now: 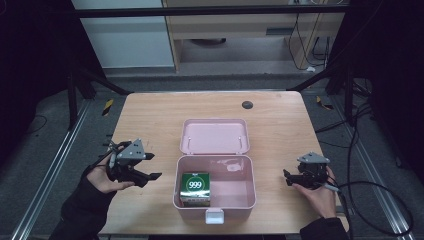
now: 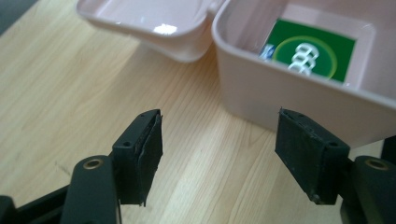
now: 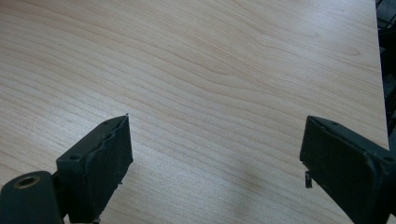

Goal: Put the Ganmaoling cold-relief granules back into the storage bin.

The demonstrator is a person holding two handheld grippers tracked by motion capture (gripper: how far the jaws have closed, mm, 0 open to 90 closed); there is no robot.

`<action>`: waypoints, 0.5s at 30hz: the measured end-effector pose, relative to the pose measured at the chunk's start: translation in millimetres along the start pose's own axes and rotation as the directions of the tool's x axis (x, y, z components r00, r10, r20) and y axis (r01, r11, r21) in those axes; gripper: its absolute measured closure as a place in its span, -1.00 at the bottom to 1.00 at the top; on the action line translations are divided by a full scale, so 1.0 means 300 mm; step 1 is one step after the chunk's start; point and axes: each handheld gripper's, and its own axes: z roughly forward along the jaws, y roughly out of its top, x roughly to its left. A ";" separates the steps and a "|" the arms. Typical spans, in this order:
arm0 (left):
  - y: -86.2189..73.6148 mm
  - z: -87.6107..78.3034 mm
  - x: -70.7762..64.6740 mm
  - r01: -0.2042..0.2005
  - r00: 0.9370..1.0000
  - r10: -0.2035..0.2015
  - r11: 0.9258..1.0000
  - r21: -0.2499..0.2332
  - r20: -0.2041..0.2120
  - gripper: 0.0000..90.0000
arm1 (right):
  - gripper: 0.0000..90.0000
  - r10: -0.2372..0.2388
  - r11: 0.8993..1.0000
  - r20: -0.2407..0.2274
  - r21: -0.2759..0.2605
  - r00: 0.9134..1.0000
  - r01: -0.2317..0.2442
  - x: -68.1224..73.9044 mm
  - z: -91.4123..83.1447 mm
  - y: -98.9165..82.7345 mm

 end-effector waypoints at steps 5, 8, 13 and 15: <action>-0.072 0.051 0.006 0.072 0.997 -0.072 0.997 0.001 -0.015 -0.34 | -0.80 0.001 1.000 0.001 -0.001 1.000 -0.001 0.000 0.000 0.000; -0.112 0.084 0.010 0.113 0.993 -0.112 0.994 0.007 -0.037 -0.37 | -0.80 0.002 1.000 0.002 -0.001 1.000 -0.002 0.001 0.001 0.000; -0.171 0.123 0.018 0.175 0.982 -0.175 0.985 -0.010 -0.066 -0.43 | -0.81 0.005 1.000 0.003 0.001 1.000 -0.005 -0.001 -0.001 -0.003; -0.196 0.138 0.022 0.208 0.975 -0.210 0.977 -0.035 -0.073 -0.44 | -0.81 0.008 1.000 0.005 0.003 1.000 -0.008 -0.002 -0.001 -0.005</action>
